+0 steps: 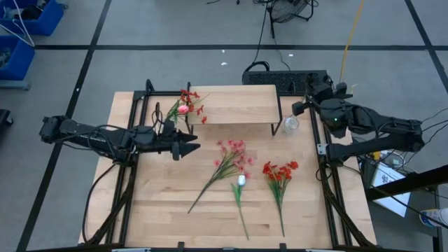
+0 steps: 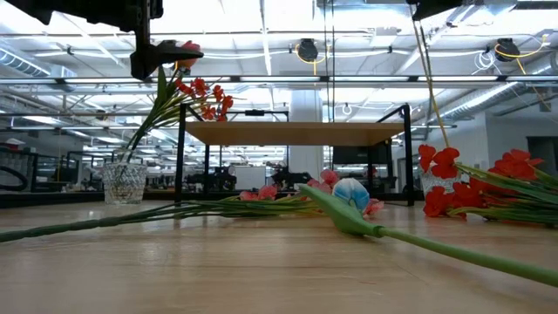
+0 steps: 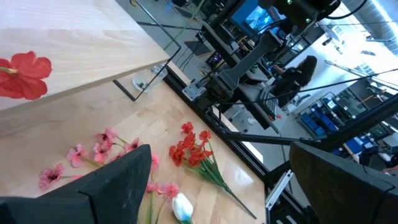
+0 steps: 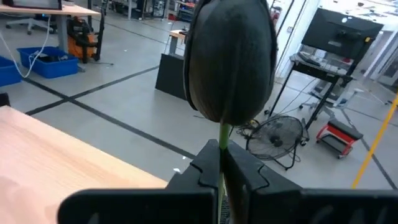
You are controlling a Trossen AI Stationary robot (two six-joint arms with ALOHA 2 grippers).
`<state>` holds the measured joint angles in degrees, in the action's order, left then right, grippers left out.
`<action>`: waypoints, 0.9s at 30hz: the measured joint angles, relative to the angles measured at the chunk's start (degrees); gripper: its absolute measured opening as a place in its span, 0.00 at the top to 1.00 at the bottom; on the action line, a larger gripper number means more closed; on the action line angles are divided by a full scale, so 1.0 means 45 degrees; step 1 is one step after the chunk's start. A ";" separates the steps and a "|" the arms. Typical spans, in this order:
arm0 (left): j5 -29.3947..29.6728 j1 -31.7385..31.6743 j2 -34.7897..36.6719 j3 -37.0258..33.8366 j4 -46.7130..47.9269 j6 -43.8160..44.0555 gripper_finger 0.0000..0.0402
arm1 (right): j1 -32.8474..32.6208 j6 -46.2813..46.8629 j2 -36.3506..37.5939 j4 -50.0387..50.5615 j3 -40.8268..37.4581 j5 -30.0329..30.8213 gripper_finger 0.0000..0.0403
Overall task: Pick and place flowers into a vace then onto a shelf
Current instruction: Put the black flower into the right transparent vase
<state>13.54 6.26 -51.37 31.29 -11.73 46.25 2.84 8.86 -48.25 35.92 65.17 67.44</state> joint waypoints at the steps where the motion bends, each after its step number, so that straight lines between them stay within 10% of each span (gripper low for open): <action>1: -0.0005 0.0005 0.0000 0.0000 0.0000 -0.0016 0.04 | -0.0068 0.0225 0.0000 0.0195 0.0110 0.0074 1.00; 27: 0.0024 -0.0100 0.0000 0.0000 0.0107 -0.0120 0.04 | -0.0330 0.4217 -0.0184 0.4102 0.0330 0.0318 1.00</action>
<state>13.65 5.81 -51.37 31.29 -11.25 45.71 1.35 27.84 -49.08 54.38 66.65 68.87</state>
